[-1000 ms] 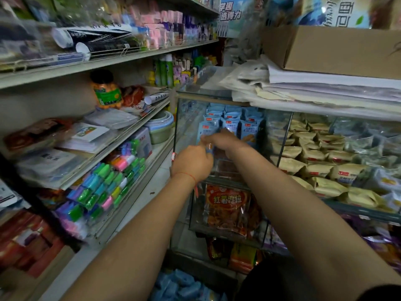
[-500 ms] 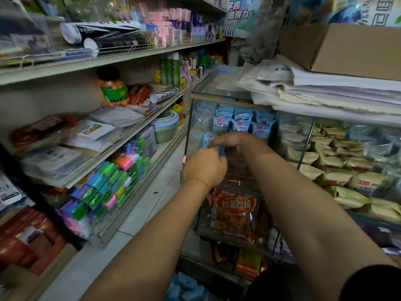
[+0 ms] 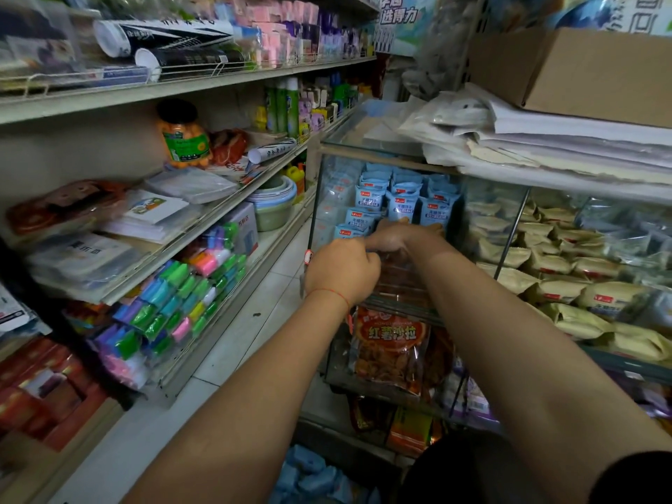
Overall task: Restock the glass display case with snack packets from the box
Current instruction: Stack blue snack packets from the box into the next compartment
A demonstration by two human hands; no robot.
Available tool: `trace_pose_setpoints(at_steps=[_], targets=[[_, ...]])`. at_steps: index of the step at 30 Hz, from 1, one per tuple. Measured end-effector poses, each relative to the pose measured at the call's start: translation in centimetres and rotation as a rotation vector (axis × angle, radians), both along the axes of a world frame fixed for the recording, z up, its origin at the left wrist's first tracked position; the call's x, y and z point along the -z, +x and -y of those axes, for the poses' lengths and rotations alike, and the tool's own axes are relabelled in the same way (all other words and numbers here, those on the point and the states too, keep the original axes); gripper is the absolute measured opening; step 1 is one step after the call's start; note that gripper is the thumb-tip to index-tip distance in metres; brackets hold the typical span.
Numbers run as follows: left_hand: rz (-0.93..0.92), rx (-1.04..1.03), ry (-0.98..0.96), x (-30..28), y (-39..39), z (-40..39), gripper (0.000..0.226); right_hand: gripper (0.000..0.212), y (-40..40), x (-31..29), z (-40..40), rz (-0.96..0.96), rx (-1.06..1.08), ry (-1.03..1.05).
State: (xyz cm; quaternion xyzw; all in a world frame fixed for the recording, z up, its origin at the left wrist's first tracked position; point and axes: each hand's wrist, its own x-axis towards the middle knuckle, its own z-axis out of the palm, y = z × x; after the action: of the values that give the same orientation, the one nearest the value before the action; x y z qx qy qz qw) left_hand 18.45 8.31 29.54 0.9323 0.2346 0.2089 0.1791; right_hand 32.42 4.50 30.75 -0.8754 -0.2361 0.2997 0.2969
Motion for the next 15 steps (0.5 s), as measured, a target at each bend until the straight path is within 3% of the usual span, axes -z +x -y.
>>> trace_pose_setpoints(at_steps=[4,9,11,15], targets=[[-0.012,0.008,0.018,0.2,0.2,-0.3,0.031,0.071,-0.9,-0.3,0.5,0.189,-0.051,-0.137],[-0.005,0.011,0.013,0.1,0.0,0.0,0.029,0.102,-0.8,0.0,0.8,0.205,0.066,0.122],[-0.005,0.014,0.01,0.0,0.0,0.1,0.028,0.104,-0.5,0.2,0.6,0.241,0.076,0.201],[-0.008,0.012,0.013,-0.1,-0.1,0.0,0.027,0.096,-0.7,1.1,0.7,0.231,-0.015,0.132]])
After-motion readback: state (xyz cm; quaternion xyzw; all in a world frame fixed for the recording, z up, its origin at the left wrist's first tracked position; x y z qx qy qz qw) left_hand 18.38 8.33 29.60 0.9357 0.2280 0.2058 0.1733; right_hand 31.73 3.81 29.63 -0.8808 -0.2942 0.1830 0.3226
